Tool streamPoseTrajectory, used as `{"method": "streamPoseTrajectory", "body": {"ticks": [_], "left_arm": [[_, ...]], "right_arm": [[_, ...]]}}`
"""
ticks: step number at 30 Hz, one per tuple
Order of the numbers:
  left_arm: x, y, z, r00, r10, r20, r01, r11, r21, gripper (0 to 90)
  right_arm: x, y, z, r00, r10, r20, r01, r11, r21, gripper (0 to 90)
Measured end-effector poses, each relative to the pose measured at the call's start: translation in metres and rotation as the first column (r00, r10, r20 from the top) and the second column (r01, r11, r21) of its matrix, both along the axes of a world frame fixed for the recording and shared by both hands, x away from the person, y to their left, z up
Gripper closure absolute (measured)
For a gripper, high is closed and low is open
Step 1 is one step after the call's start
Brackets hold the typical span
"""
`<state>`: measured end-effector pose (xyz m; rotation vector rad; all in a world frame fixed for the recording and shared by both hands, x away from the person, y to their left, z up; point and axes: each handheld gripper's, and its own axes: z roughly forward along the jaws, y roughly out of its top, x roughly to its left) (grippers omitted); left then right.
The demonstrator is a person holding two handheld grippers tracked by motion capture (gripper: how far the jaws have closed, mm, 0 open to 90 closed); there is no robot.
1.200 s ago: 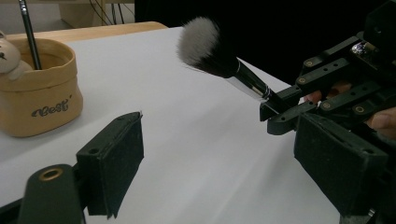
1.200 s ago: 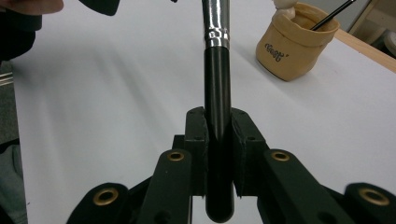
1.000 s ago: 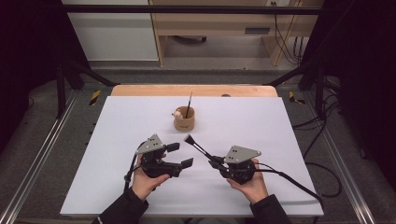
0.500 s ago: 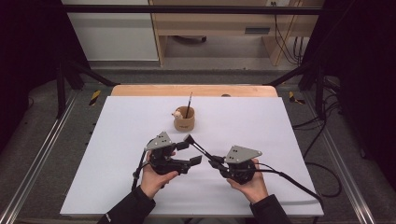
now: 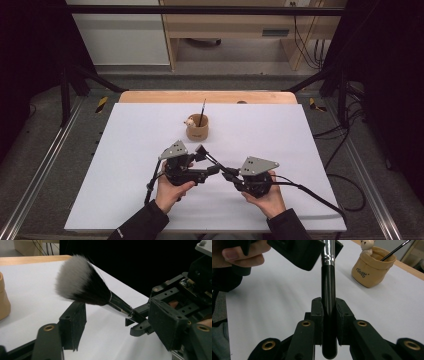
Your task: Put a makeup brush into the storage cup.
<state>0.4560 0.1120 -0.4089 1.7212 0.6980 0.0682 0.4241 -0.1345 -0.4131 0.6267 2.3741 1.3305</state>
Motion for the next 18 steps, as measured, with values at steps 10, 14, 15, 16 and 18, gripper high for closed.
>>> {"method": "streamPoseTrajectory", "body": {"ticks": [10, 14, 15, 16, 18], "left_arm": [[0.0012, -0.0024, -0.0032, 0.9997, -0.006, -0.025, 0.005, 0.9997, -0.023, 39.8], [0.0014, -0.0012, -0.0034, 0.9995, -0.002, -0.030, 0.001, 0.9993, -0.038, 44.1], [0.0016, -0.0008, -0.0035, 0.9994, -0.005, -0.034, 0.003, 0.9991, -0.043, 45.6], [0.0017, -0.0005, -0.0037, 0.9993, -0.006, -0.037, 0.004, 0.9989, -0.046, 46.8], [0.0017, -0.0004, -0.0040, 0.9992, -0.007, -0.040, 0.005, 0.9988, -0.048, 49.0]], "right_arm": [[-0.0006, 0.0003, -0.0002, 1.0000, 0.005, 0.003, -0.005, 1.000, 0.000, 79.2], [-0.0008, 0.0007, -0.0005, 1.0000, 0.005, 0.003, -0.005, 1.000, 0.001, 79.2], [-0.0007, 0.0007, -0.0005, 1.0000, 0.006, 0.002, -0.006, 1.000, 0.001, 79.2], [-0.0007, 0.0008, -0.0006, 1.0000, 0.007, 0.003, -0.007, 1.000, 0.001, 79.2], [-0.0008, 0.0010, -0.0008, 1.0000, 0.007, 0.001, -0.007, 1.000, -0.001, 79.3]]}}
